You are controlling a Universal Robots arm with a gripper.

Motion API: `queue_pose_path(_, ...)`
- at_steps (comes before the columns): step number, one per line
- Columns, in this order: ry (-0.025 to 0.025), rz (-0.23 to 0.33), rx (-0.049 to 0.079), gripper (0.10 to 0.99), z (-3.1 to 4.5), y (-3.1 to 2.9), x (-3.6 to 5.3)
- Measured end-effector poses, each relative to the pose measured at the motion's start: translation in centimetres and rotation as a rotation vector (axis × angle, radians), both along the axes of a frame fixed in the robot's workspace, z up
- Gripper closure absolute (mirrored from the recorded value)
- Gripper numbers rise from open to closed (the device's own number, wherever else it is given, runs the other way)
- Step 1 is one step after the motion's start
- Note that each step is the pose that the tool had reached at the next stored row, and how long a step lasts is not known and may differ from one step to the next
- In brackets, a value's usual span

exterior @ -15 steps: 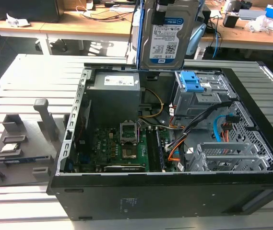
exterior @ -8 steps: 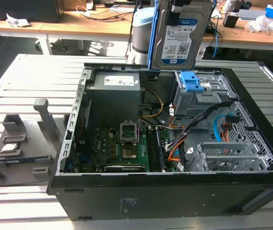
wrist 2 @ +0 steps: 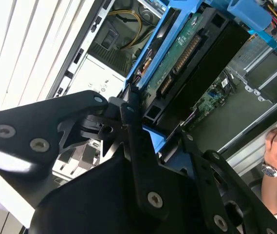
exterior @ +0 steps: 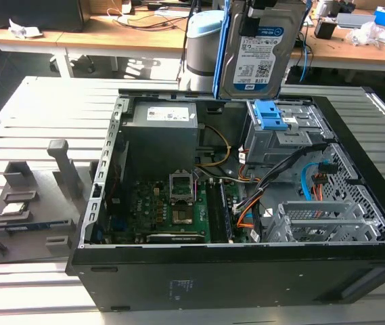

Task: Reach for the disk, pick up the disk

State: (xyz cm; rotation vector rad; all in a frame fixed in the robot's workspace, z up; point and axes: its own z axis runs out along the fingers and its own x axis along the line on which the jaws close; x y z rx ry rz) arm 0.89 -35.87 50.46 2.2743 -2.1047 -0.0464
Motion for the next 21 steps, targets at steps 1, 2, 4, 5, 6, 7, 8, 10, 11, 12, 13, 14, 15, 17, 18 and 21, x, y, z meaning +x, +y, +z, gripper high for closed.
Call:
queue_pose_path(1, 0.0, 0.0, 0.002, 0.718, -0.01, -0.5, -0.01)
queue_pose_path(2, 0.0, 0.0, 0.004, 0.718, -0.01, -1.1, -0.01)
queue_pose_path(4, -0.0001, 0.0, 0.005, 0.718, -0.02, -1.86, -0.01)
queue_pose_path(5, -0.0001, -0.001, 0.005, 0.718, -0.03, -2.15, -0.01)
queue_pose_path(6, -0.0001, -0.001, 0.005, 0.718, -0.05, -2.54, -0.01)
queue_pose_path(7, 0.0, -0.001, 0.005, 0.718, -0.08, -2.83, -0.01)
queue_pose_path(8, 0.0, -0.002, 0.005, 0.718, -0.1, -3.19, -0.01)
queue_pose_path(10, 0.0, -0.002, 0.005, 0.718, -0.12, -3.56, -0.01)
queue_pose_path(11, 0.0, -0.002, 0.005, 0.718, -0.13, -3.67, -0.01)
queue_pose_path(12, 0.0, -0.002, 0.005, 0.718, -0.14, -3.81, -0.01)
queue_pose_path(13, 0.0, -0.002, 0.005, 0.718, -0.15, -3.9, -0.01)
queue_pose_path(14, 0.0, -0.002, 0.005, 0.718, -0.16, -3.98, -0.01)
queue_pose_path(15, -0.0001, -0.002, 0.005, 0.718, -0.18, -4.11, -0.01)
queue_pose_path(17, 0.0, -0.002, 0.005, 0.718, -0.19, -4.27, -0.01)
queue_pose_path(18, -0.0001, -0.002, 0.005, 0.718, -0.21, -4.37, -0.01)
queue_pose_path(21, 0.0, -0.003, 0.005, 0.718, -0.25, -4.65, -0.01)
